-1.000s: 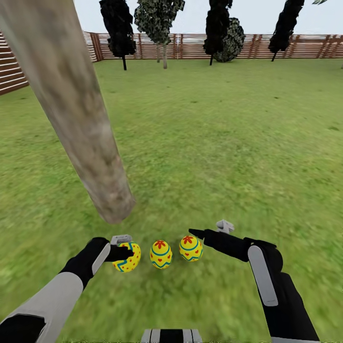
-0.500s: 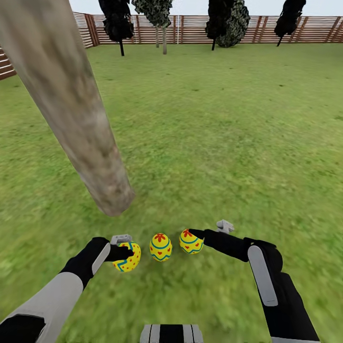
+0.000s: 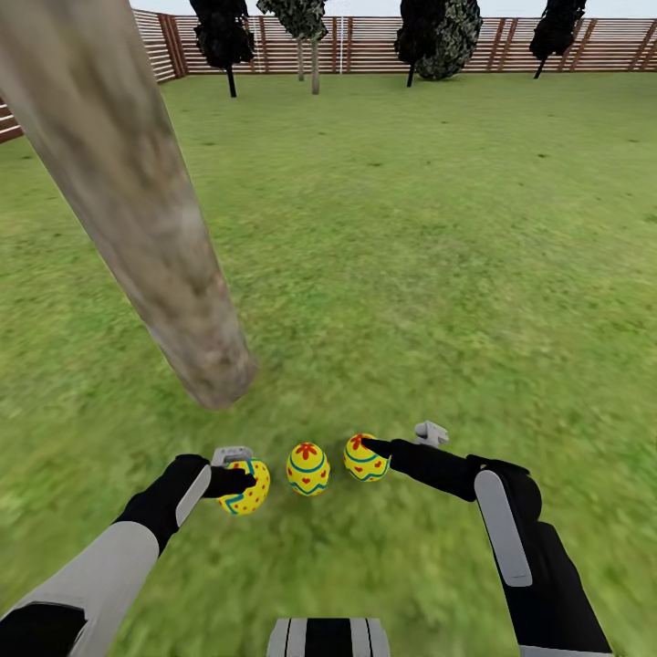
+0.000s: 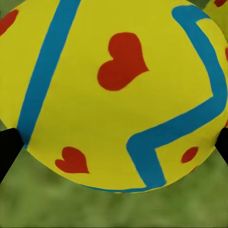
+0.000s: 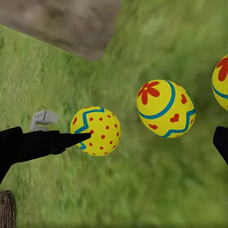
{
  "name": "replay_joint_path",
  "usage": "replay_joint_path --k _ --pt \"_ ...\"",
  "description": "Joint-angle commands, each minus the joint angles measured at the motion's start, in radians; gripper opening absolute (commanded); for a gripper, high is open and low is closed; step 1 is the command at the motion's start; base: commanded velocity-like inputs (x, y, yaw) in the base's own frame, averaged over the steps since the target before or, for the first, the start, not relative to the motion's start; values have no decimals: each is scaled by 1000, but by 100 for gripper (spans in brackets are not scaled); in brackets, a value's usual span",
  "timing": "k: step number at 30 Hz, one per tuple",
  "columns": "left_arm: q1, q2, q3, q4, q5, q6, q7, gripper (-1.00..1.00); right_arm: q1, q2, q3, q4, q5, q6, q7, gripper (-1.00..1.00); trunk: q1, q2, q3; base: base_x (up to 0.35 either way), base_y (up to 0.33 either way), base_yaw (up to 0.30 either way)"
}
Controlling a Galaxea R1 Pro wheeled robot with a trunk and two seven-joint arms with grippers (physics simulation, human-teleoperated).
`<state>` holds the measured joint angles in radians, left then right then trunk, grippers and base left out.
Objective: Take the three Easter eggs out of the wicker basket on the lawn in the garden, then place them on the lawn next to a single tree (choose any tree) so that all three eggs are next to the same tree and none are left in the basket.
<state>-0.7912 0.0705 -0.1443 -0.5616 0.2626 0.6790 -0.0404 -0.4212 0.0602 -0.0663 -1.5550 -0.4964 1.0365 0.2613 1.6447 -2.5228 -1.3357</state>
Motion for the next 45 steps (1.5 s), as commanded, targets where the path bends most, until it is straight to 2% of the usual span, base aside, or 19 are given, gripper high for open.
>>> replay_joint_path --k 1,6,11,22,27,32,41,45 --pt "0 2 -6 -1 4 -3 -1 -100 -1 1 -3 0 9 5 10 100 0 -1 -5 0 0 0" --pt "0 2 -5 0 4 -44 -2 -100 -1 1 -2 0 9 5 10 100 2 -1 -20 0 0 0" --pt "0 2 -5 0 4 -49 -2 -100 -1 1 -3 0 9 4 10 100 2 -1 -20 0 0 0" --pt "0 3 -6 -1 4 -60 -1 -100 -1 1 -3 0 9 4 10 100 6 -3 -51 0 0 0" --pt "0 3 -5 -1 4 -73 -1 -100 -1 1 -3 0 9 4 10 100 6 -3 -51 0 0 0" --pt "0 0 -5 -1 4 -80 -1 -100 -1 1 -3 0 9 4 10 100 8 -4 -70 0 0 0" --pt "0 1 -5 -1 6 -88 -1 -100 -1 2 -3 0 9 4 10 100 8 -4 -70 0 0 0" --pt "0 1 -5 -1 6 -88 -1 -100 -1 2 -2 0 9 4 10 100 9 -5 -82 0 0 0"
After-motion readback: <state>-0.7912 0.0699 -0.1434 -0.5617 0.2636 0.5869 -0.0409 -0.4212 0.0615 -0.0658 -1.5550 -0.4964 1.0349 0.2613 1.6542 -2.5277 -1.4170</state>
